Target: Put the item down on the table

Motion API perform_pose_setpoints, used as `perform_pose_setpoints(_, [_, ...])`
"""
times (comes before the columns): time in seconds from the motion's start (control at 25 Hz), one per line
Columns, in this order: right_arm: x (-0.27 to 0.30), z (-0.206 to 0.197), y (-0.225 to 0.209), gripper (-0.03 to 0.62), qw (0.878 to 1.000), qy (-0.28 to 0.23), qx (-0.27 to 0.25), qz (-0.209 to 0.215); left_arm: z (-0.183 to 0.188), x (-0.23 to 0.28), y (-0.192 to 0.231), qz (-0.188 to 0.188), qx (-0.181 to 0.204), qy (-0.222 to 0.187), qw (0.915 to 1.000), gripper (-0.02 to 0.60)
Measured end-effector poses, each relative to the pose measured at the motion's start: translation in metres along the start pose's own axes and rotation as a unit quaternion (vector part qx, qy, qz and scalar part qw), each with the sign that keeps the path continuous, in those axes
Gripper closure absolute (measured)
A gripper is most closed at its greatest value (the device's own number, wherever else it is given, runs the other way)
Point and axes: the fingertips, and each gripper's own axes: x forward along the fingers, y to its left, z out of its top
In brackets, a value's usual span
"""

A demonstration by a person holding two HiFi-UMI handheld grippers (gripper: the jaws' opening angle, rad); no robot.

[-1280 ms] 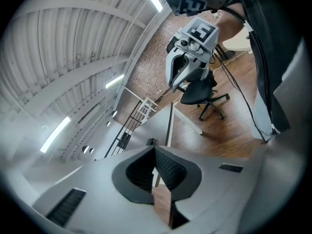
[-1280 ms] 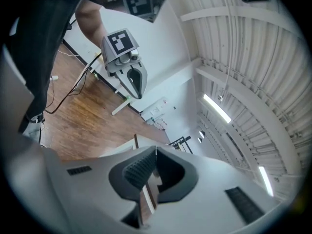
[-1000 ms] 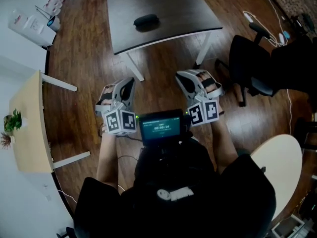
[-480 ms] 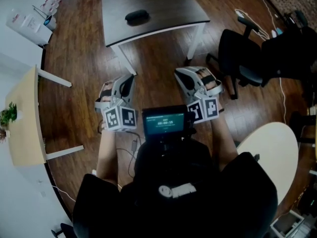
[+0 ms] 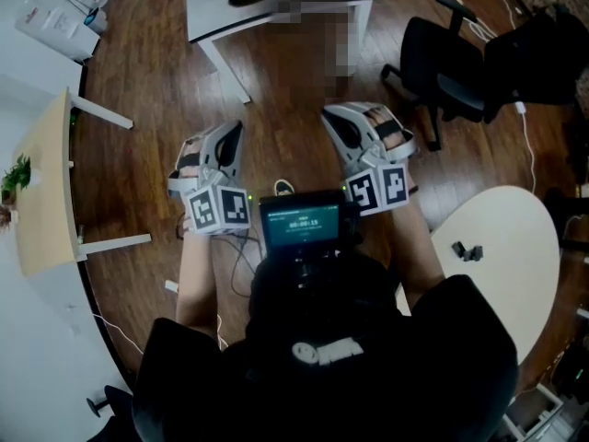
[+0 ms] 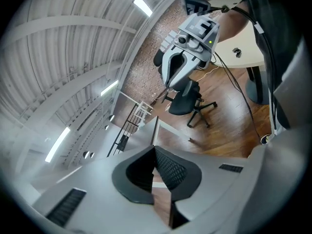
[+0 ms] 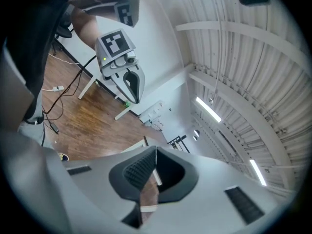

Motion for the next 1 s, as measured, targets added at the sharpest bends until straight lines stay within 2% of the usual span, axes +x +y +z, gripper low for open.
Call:
perform_pose_setpoints(0.36, [-0.067,0.038,0.042,0.585,1.0,-0.017,0.002,0.009,0.014,-0.08,-0.049,0.001,0.015,0.023,0.9996,0.581])
perform_pose_setpoints(0.6, [-0.092,0.069,0.065,0.585,1.0,-0.019,-0.006,0.006,0.006,-0.123,-0.057,0.013,0.009,0.02,0.9997,0.58])
perform_pose_setpoints(0.8, [-0.116,0.091,0.084,0.585,1.0,-0.015,-0.014,0.006,0.009,-0.153,-0.071,0.014,0.018,0.011,0.9997,0.581])
perform_pose_setpoints(1.0, [-0.144,0.128,0.114,0.585,1.0,-0.016,-0.019,0.013,0.002,-0.202,-0.086,0.017,0.01,0.008,0.9998,0.58])
